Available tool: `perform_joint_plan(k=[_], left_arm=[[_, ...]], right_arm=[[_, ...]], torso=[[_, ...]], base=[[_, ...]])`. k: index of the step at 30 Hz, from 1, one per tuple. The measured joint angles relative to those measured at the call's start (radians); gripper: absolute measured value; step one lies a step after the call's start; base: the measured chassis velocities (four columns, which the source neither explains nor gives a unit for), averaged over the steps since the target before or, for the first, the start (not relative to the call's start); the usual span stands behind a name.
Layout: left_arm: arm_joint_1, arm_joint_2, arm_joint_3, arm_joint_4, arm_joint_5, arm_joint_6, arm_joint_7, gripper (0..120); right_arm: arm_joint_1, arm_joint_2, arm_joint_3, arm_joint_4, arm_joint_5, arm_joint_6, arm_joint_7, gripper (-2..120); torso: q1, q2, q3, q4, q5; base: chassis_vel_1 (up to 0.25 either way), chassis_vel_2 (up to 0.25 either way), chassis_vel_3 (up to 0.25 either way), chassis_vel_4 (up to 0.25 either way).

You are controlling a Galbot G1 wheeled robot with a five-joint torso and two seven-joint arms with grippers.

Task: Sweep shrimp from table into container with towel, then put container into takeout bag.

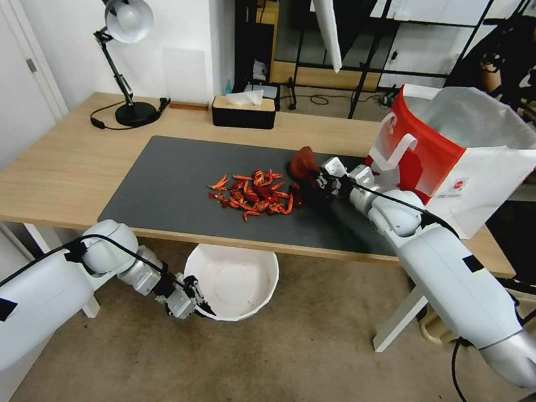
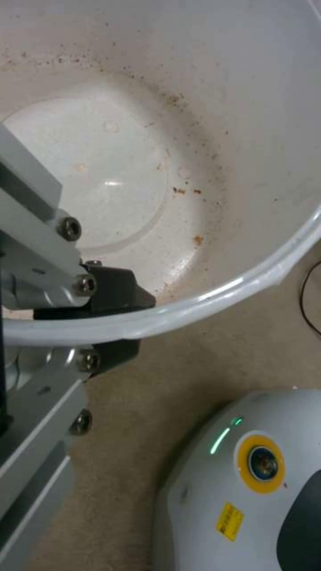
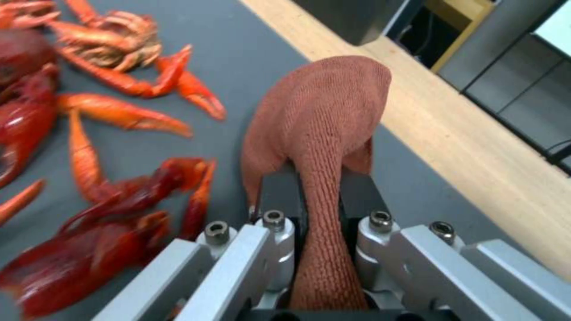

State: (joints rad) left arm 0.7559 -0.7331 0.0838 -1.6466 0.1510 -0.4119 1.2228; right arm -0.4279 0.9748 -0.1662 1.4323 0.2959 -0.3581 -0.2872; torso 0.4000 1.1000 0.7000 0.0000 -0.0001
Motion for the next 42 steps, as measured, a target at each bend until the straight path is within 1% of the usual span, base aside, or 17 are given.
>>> perform_joint_plan(k=[10, 15, 18, 25, 31, 42], left_arm=[[-0.002, -0.002, 0.003, 0.001, -0.001, -0.001, -0.012, 0], [-0.011, -0.005, 0.013, -0.004, -0.002, -0.001, -0.023, 0], [-0.034, -0.013, 0.022, 0.009, -0.002, -0.001, -0.026, 0], [-0.061, -0.020, 0.037, 0.028, -0.002, -0.002, -0.026, 0], [-0.089, -0.034, 0.054, 0.045, -0.002, -0.002, -0.028, 0], [-0.106, -0.039, 0.056, 0.056, -0.004, -0.002, -0.030, 0]], right_arm=[[-0.024, -0.010, -0.028, 0.064, -0.001, -0.004, -0.023, 5], [-0.035, -0.018, -0.035, 0.091, 0.000, -0.010, -0.030, 5], [-0.050, -0.032, -0.038, 0.119, 0.002, -0.013, -0.035, 5], [-0.072, -0.057, -0.035, 0.173, 0.009, -0.019, -0.043, 5], [-0.090, -0.078, -0.031, 0.225, 0.018, -0.027, -0.048, 5], [-0.120, -0.102, -0.028, 0.283, 0.019, -0.037, -0.073, 5]], torso=[[0.000, 0.000, 0.000, 0.0002, 0.0001], [0.000, 0.000, 0.000, 0.0001, 0.0001], [0.000, 0.000, 0.000, 0.0000, 0.0000], [0.000, 0.000, 0.000, 0.0000, 0.0001], [0.000, 0.000, 0.000, -0.0001, 0.0000], [0.000, 0.000, 0.000, 0.0000, 0.0001]], base=[[0.000, 0.000, 0.000, 0.000], [0.000, 0.000, 0.000, 0.000], [0.000, 0.000, 0.000, 0.000], [0.000, 0.000, 0.000, 0.000], [0.000, 0.000, 0.000, 0.000], [0.000, 0.000, 0.000, 0.000]])
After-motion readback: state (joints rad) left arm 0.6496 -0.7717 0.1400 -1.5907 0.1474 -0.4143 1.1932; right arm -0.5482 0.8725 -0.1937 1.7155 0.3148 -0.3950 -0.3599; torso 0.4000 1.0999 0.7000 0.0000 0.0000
